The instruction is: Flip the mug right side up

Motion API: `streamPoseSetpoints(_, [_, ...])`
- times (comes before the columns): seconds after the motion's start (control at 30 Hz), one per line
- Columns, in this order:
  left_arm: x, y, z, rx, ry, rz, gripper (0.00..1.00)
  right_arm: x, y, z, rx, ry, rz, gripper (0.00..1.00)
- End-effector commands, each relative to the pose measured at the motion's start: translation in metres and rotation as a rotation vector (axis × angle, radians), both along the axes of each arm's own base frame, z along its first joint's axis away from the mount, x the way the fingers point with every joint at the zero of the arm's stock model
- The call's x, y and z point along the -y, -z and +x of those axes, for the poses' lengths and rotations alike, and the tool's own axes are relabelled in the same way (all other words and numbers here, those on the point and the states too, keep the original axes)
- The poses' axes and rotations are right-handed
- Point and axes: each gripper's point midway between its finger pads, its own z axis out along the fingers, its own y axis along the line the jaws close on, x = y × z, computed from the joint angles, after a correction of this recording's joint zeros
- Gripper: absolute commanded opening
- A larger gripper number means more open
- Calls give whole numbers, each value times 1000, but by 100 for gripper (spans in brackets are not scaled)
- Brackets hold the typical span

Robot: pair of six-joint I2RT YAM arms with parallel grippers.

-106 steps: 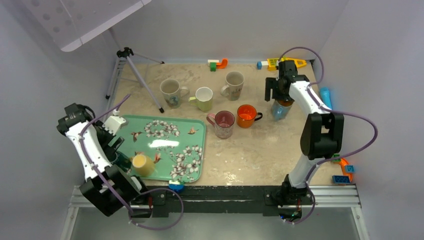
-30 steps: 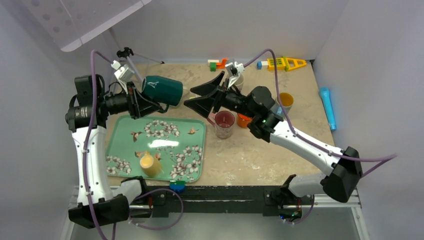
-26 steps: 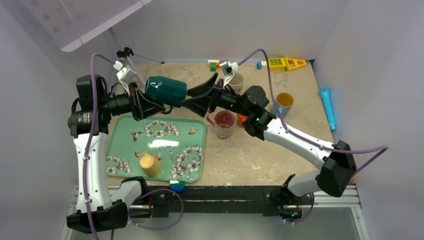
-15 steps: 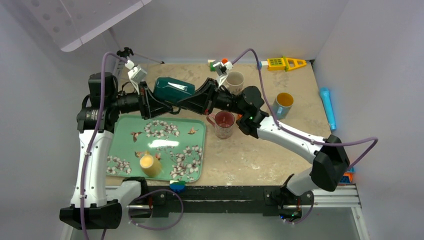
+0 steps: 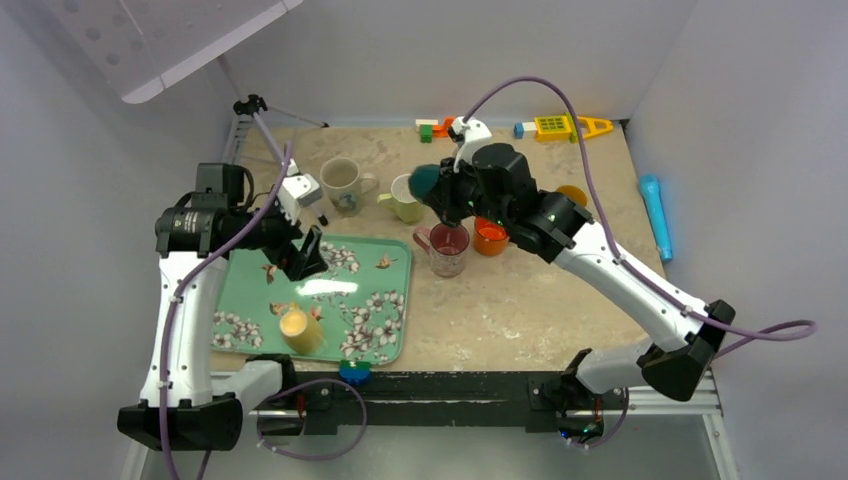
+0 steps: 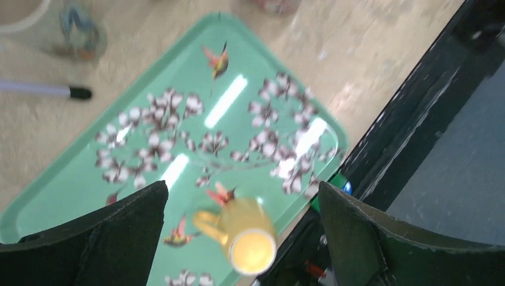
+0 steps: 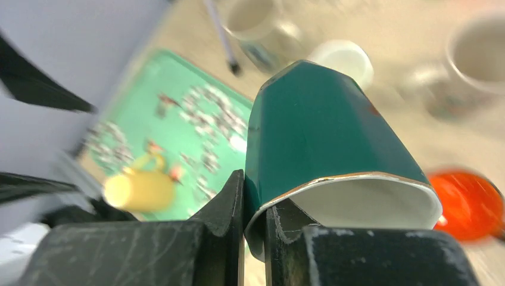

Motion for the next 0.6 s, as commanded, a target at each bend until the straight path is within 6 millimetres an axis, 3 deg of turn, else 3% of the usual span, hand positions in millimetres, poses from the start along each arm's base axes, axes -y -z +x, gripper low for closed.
streamPoseSetpoints(0.0, [-47, 60, -17, -118, 6, 309, 99, 89, 64, -32, -190, 154, -423, 0])
streamPoseSetpoints(0.13, [-72, 96, -28, -233, 8, 450, 95, 120, 114, -70, -377, 162, -560, 0])
streamPoseSetpoints(0.27, [-90, 126, -40, -336, 29, 547, 95, 120, 142, -93, -467, 127, -611, 0])
streamPoseSetpoints(0.43, [-97, 153, -58, -454, 86, 591, 97, 114, 188, -104, -554, 67, -729, 0])
streamPoseSetpoints(0.57, [-96, 156, -65, -482, 107, 584, 98, 117, 223, -101, -584, 66, -834, 0])
